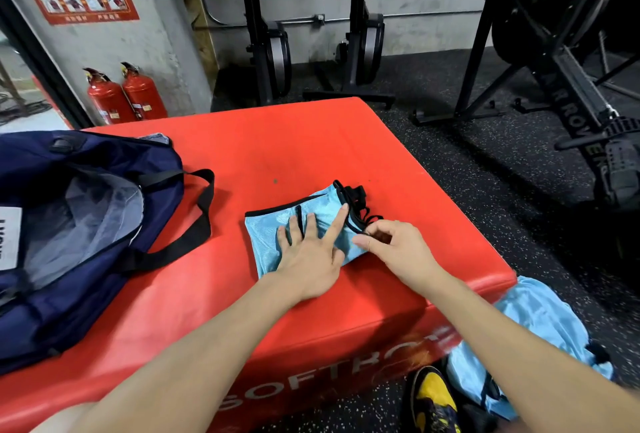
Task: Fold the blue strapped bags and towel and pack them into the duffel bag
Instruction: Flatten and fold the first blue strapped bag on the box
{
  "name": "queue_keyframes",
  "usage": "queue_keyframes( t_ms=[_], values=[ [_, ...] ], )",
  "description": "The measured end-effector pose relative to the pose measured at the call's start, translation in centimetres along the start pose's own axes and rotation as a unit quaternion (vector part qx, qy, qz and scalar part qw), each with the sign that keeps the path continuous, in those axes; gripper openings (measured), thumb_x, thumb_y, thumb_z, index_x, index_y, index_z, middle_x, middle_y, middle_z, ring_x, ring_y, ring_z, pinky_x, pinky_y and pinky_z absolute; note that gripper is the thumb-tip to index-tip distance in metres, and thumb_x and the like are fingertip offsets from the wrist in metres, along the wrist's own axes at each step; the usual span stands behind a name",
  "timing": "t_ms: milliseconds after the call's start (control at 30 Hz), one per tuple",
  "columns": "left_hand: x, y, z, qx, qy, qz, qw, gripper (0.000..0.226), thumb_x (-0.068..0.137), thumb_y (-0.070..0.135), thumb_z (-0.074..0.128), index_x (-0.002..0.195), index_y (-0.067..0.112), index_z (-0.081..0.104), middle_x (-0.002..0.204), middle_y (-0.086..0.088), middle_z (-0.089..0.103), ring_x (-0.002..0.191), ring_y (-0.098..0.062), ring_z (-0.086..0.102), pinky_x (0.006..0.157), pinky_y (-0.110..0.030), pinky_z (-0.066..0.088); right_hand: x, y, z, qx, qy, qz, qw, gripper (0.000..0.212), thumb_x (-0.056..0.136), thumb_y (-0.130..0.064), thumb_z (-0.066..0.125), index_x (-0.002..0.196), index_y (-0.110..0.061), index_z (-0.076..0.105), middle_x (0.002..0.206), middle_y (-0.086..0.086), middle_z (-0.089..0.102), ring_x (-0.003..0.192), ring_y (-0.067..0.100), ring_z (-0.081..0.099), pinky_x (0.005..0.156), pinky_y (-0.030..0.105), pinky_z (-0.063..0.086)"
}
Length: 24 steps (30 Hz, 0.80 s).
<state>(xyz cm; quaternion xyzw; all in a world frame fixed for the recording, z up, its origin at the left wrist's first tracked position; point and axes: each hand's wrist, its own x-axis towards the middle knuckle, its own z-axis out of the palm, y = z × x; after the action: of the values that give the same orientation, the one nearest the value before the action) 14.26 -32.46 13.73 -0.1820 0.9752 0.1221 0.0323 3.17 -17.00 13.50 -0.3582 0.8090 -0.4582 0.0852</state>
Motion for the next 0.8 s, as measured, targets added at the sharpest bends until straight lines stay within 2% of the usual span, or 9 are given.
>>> queue_keyframes(
  t_ms=[100, 233, 333, 400, 467, 533, 633, 733, 800],
  values=[
    [0.2, 0.5, 0.1, 0.005, -0.005, -0.014, 1.0, 0.072, 0.1, 0.042, 0.026, 0.144, 0.056, -0.029, 0.165, -0.022, -0.003, 0.149, -0.05, -0.012, 0.116, -0.068, -0.006, -0.1, 0.2, 0.2, -0.012, 0.028, -0.017, 0.999, 0.041, 0.097, -0.039, 0.063, 0.058, -0.04, 0.052, 0.057, -0.017, 0.053, 0.063, 0.01, 0.042, 0.065, 0.03, 0.031],
    [0.5, 0.8, 0.3, 0.015, -0.01, -0.035, 0.999, 0.069, 0.101, 0.048, 0.024, 0.149, 0.05, -0.025, 0.166, -0.019, -0.004, 0.15, -0.046, -0.01, 0.117, -0.066, -0.005, -0.4, 0.6, 0.3, -0.06, 0.037, -0.016, 0.997, 0.036, 0.097, -0.046, 0.06, 0.062, -0.037, 0.053, 0.06, -0.011, 0.055, 0.066, 0.015, 0.049, 0.066, 0.036, 0.039],
    [1.0, -0.3, -0.4, -0.006, 0.037, -0.028, 0.999, 0.062, 0.102, 0.053, 0.027, 0.157, 0.045, -0.002, 0.164, -0.012, 0.016, 0.149, -0.04, 0.007, 0.119, -0.061, 0.005, -1.1, -0.2, 0.7, -0.164, 0.108, -0.052, 0.979, 0.029, 0.096, -0.049, 0.056, 0.077, -0.028, 0.058, 0.073, -0.012, 0.055, 0.076, 0.014, 0.052, 0.066, 0.034, 0.043],
    [1.5, -2.0, -1.2, 0.003, 0.089, -0.004, 0.996, 0.056, 0.102, 0.051, 0.033, 0.156, 0.042, 0.019, 0.161, -0.007, 0.025, 0.148, -0.036, 0.012, 0.12, -0.057, 0.009, -1.9, -1.9, 1.3, -0.179, 0.153, -0.046, 0.971, 0.024, 0.098, -0.044, 0.055, 0.083, -0.025, 0.055, 0.072, -0.009, 0.052, 0.072, 0.02, 0.055, 0.061, 0.033, 0.04],
    [2.2, -4.1, -1.8, 0.005, 0.115, 0.021, 0.993, 0.048, 0.103, 0.045, 0.04, 0.151, 0.043, 0.035, 0.163, -0.006, 0.023, 0.15, -0.033, 0.007, 0.121, -0.056, 0.005, -2.5, -3.5, 2.4, -0.188, 0.138, -0.042, 0.972, 0.022, 0.099, -0.044, 0.051, 0.088, -0.024, 0.053, 0.065, -0.004, 0.056, 0.067, 0.03, 0.059, 0.057, 0.036, 0.041],
    [2.9, -6.3, -2.3, -0.013, 0.111, 0.022, 0.994, 0.042, 0.103, 0.04, 0.043, 0.145, 0.045, 0.044, 0.164, -0.005, 0.021, 0.152, -0.033, 0.003, 0.122, -0.056, 0.0, -2.9, -4.1, 3.7, -0.221, 0.082, -0.044, 0.971, 0.022, 0.097, -0.046, 0.05, 0.092, -0.025, 0.051, 0.066, -0.001, 0.061, 0.069, 0.034, 0.063, 0.058, 0.039, 0.046],
    [3.0, -9.2, -2.7, -0.043, 0.082, 0.003, 0.996, 0.038, 0.102, 0.036, 0.046, 0.138, 0.049, 0.051, 0.159, -0.001, 0.033, 0.148, -0.029, 0.021, 0.121, -0.054, 0.007, -2.3, -3.9, 4.5, -0.245, 0.045, 0.013, 0.968, 0.024, 0.096, -0.049, 0.051, 0.1, -0.025, 0.051, 0.095, -0.003, 0.062, 0.091, 0.029, 0.062, 0.071, 0.039, 0.048],
    [2.3, -10.8, -3.0, -0.036, 0.065, 0.005, 0.997, 0.035, 0.1, 0.036, 0.05, 0.132, 0.046, 0.057, 0.134, 0.009, 0.052, 0.126, -0.02, 0.043, 0.106, -0.045, 0.028, -0.6, -2.5, 4.2, -0.232, 0.063, 0.025, 0.97, 0.034, 0.094, -0.047, 0.056, 0.114, -0.019, 0.056, 0.114, 0.005, 0.057, 0.11, 0.031, 0.054, 0.089, 0.043, 0.048],
    [1.4, -11.0, -3.2, -0.044, 0.065, 0.014, 0.997, 0.034, 0.096, 0.039, 0.054, 0.13, 0.039, 0.061, 0.118, 0.007, 0.056, 0.117, -0.02, 0.052, 0.1, -0.041, 0.038, 0.7, -1.4, 3.8, -0.214, 0.045, 0.038, 0.975, 0.044, 0.093, -0.045, 0.06, 0.126, -0.015, 0.056, 0.127, 0.009, 0.056, 0.123, 0.033, 0.049, 0.103, 0.045, 0.042]
  ],
)
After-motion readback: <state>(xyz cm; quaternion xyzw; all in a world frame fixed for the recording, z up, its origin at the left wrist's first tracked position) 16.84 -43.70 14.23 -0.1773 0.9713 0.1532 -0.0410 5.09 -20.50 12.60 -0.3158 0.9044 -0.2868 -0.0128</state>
